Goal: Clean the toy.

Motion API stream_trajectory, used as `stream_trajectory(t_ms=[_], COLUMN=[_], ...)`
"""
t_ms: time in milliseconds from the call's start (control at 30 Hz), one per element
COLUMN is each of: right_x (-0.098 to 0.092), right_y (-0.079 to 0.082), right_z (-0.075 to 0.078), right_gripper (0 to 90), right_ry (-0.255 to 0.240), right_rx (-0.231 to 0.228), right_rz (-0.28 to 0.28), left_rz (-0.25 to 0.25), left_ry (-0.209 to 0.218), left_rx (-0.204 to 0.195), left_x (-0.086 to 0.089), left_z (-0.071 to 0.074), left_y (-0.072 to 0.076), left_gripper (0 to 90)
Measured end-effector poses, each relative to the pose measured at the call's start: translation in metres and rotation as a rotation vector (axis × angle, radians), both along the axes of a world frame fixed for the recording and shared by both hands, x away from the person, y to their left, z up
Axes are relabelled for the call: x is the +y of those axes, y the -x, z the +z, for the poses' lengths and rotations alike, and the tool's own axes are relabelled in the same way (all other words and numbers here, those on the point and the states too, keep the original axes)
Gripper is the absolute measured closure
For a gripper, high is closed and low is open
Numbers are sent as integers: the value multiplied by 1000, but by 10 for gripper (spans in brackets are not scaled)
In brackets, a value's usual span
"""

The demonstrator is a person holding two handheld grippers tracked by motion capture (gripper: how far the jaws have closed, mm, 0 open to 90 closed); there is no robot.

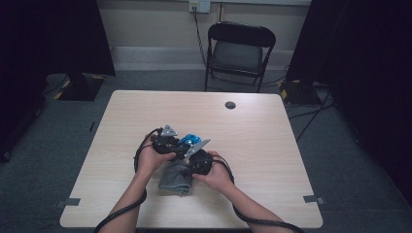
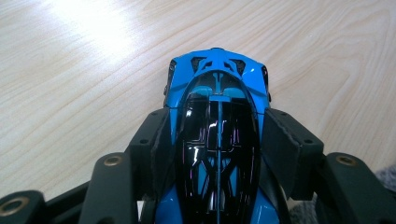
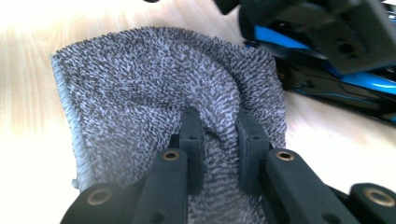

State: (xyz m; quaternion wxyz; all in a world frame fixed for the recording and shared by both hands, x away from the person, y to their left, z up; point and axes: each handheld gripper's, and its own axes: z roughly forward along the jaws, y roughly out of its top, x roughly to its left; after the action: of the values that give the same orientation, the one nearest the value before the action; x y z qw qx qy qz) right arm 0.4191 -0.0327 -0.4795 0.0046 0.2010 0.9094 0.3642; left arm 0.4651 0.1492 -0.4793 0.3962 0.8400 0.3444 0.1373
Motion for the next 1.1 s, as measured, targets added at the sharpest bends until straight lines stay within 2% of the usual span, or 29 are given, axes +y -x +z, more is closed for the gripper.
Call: stream_trajectory(t_ms=[1100], right_x=[-39], right_y=[-32], right_z=[2], right_gripper=[757], right_ry=[36], right_rx=[-1], right_rz=[-155], left_rz=[-1], left_ry=[1], left_rx=[3], left_x=[0], left_z=[0], left_y=[0], left_gripper=[435])
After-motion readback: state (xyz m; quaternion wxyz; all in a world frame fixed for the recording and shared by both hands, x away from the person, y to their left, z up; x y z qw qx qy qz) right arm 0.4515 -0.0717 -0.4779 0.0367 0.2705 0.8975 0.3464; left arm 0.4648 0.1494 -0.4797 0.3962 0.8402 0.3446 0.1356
